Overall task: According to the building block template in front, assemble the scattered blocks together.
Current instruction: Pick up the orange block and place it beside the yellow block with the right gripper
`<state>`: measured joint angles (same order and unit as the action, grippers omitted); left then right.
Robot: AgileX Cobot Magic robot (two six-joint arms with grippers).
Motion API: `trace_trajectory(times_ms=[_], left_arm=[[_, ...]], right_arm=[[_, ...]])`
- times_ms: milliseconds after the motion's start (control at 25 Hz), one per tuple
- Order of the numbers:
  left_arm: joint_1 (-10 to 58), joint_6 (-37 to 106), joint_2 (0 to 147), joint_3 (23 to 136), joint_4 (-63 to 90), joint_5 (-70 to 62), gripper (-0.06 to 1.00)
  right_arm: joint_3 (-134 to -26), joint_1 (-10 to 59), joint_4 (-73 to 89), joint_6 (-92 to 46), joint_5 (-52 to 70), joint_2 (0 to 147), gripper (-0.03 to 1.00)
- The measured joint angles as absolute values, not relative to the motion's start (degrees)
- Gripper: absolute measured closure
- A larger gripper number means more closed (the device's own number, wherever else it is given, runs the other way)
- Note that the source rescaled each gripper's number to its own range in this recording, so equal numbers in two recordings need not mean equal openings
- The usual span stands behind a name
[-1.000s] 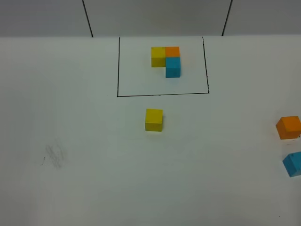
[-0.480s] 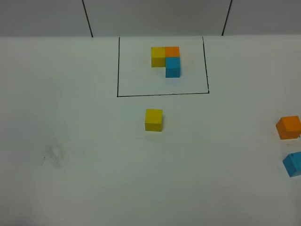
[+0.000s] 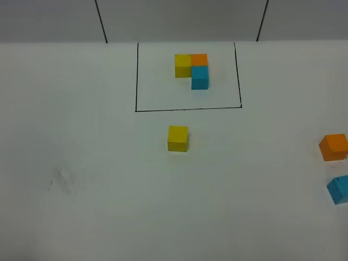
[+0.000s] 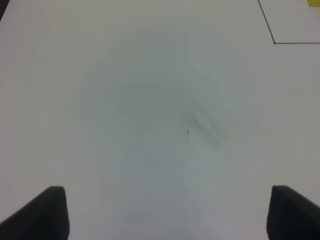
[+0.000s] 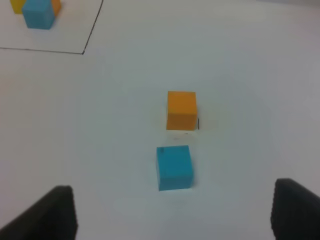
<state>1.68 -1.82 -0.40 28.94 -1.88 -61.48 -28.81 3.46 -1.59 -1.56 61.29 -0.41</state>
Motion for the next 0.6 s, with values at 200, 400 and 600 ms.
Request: trace_trajectory(times_ms=[200, 400, 600], left_arm=[[1.7, -1.8, -0.4, 28.9, -1.9, -61.4, 0.26], [1.7, -1.8, -0.4, 28.9, -1.9, -61.4, 0.26], [1.7, -1.8, -0.4, 28.9, -1.9, -61.4, 0.26]], right_arm=[[-28.8, 3.5, -1.6, -1.6, 61.3, -0.4, 0.35], [-28.8, 3.5, -1.6, -1.6, 61.3, -0.4, 0.35], [-28.8, 3.5, -1.6, -1.6, 61.3, -0.4, 0.35]])
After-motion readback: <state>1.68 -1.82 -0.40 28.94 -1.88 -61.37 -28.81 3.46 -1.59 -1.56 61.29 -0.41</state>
